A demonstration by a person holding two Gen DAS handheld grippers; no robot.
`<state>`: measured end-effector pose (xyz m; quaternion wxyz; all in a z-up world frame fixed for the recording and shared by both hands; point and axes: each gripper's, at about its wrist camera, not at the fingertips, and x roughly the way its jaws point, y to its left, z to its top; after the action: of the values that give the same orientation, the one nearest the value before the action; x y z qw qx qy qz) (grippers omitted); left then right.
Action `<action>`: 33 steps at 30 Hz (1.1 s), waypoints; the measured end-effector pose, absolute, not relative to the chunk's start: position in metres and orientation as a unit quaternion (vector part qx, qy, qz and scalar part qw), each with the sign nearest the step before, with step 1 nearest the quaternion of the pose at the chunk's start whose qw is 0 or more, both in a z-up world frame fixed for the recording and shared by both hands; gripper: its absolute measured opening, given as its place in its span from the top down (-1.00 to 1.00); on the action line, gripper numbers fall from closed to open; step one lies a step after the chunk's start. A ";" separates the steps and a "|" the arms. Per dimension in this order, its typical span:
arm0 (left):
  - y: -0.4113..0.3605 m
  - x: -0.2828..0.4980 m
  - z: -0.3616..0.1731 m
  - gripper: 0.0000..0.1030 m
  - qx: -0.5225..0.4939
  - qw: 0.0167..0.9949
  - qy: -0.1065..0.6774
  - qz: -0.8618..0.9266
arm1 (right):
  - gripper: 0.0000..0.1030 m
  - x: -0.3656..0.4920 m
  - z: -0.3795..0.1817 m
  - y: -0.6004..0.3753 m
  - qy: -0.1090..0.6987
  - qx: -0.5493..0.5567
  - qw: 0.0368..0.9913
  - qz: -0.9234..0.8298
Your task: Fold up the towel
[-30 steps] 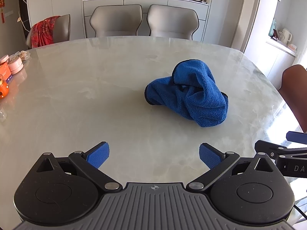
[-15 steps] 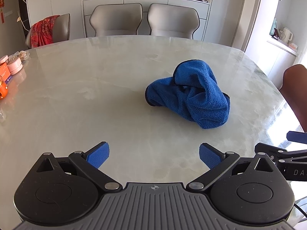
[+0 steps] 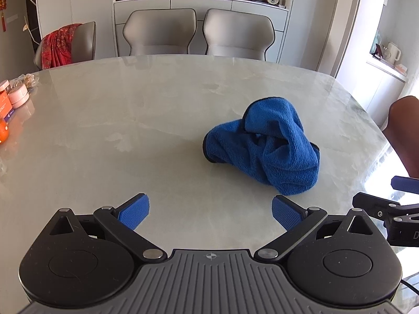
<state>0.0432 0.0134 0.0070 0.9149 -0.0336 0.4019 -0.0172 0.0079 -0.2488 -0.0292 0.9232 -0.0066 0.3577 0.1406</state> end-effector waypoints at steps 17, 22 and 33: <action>0.015 0.119 0.015 -0.98 -0.005 0.918 0.393 -0.058 | -0.60 0.096 -0.010 -0.227 0.331 -0.047 0.920 0.206; 0.015 0.141 0.009 -0.98 0.006 0.914 0.401 -0.064 | -0.46 0.125 -0.011 -0.218 0.333 -0.053 0.915 0.222; 0.019 0.196 -0.012 -0.98 0.020 0.898 0.429 -0.096 | -0.33 0.180 -0.023 -0.200 0.356 -0.074 0.891 0.273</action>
<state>0.1957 0.0190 -0.0121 0.8979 0.0200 0.4290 -0.0963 0.1802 -0.2001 -0.0228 0.8905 -0.0742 0.3562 0.2732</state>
